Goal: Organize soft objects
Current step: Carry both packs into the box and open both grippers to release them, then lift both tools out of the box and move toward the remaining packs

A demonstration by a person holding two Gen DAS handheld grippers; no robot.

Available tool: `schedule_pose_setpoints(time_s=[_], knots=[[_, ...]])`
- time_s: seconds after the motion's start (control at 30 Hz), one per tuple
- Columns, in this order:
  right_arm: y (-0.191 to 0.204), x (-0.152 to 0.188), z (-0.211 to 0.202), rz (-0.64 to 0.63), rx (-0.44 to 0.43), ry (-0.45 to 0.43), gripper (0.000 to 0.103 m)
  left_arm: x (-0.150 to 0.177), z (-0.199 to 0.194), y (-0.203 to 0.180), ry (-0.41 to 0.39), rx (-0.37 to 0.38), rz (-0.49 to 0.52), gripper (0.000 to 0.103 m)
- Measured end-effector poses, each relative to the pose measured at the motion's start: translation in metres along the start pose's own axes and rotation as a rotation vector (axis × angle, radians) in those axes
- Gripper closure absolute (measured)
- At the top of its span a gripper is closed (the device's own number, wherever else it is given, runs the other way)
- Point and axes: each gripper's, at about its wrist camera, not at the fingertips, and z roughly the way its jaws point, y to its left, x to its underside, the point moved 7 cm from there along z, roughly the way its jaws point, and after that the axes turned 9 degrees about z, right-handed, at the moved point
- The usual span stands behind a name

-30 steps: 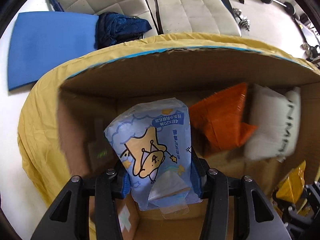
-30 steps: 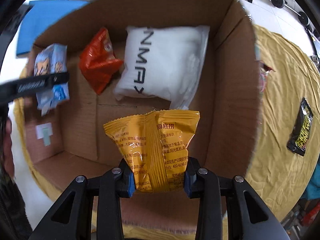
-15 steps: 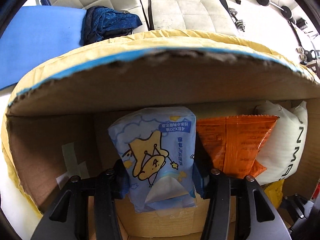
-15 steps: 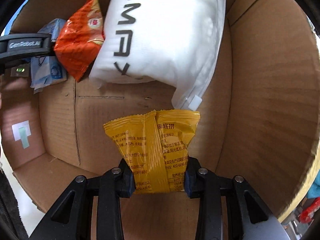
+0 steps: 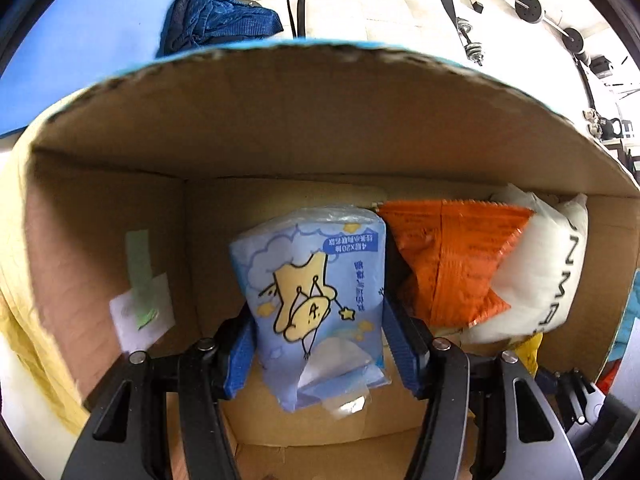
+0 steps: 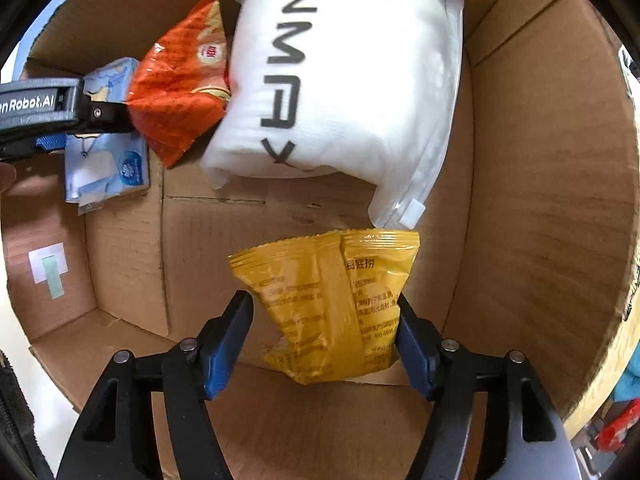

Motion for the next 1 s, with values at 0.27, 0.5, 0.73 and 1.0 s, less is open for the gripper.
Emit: schedule_pose_setpoints(time_s=[0.27,0.5,0.73,1.0], knots=[[0.007,0.004,-0.030,0.019,-0.034,-0.033,0.014,0.023,-0.025,-0.009,-0.029,0.000,0.023,0.046],[0.017,0.007,-0.069,0.027,-0.041,-0.109,0.000,0.045,-0.048,-0.013,-0.081,-0.002,0.016,0.036],[0.013,0.022,-0.104,0.014,-0.002,-0.227,0.000,0.082,-0.085,-0.012,-0.190,-0.007,-0.021,0.011],[0.013,0.053,-0.150,-0.006,-0.011,-0.336,0.000,0.132,-0.139,-0.030,-0.371,-0.068,-0.025,0.010]])
